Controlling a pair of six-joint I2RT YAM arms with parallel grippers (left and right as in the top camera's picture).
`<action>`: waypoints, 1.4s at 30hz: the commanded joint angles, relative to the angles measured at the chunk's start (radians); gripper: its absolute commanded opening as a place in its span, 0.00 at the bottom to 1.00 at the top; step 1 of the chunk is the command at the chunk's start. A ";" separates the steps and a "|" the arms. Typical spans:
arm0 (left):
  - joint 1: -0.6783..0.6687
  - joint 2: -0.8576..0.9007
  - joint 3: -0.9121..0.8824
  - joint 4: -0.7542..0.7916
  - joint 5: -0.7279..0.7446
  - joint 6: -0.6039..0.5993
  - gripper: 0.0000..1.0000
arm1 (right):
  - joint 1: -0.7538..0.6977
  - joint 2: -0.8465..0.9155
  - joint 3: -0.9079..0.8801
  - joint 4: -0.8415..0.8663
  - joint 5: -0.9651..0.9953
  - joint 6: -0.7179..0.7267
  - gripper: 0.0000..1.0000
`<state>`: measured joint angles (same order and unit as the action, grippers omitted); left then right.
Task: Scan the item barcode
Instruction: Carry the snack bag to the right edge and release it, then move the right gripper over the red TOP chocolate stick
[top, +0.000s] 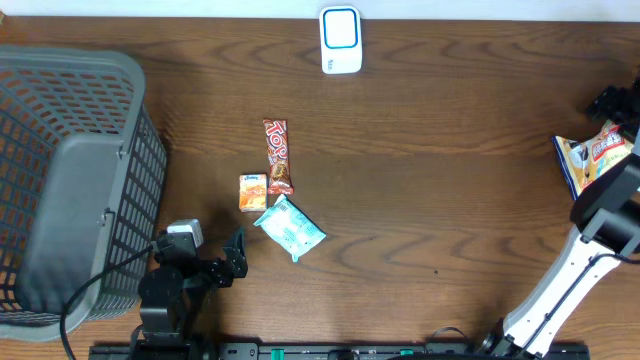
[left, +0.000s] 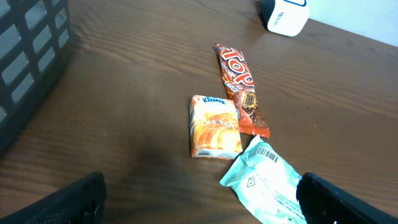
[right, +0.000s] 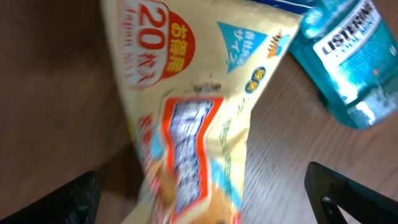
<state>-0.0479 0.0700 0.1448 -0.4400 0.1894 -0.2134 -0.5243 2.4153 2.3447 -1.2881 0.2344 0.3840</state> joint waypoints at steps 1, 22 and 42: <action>-0.003 0.000 -0.014 -0.016 0.009 -0.010 0.98 | 0.001 -0.174 0.031 -0.012 -0.148 0.092 0.99; -0.003 0.000 -0.014 -0.016 0.009 -0.010 0.98 | 0.644 -0.262 0.029 -0.162 -0.425 0.157 0.99; -0.003 0.000 -0.014 -0.016 0.009 -0.010 0.98 | 1.279 0.082 0.029 0.092 0.055 0.130 0.93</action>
<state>-0.0479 0.0700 0.1448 -0.4397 0.1894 -0.2134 0.7284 2.4718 2.3737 -1.2236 0.2337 0.5365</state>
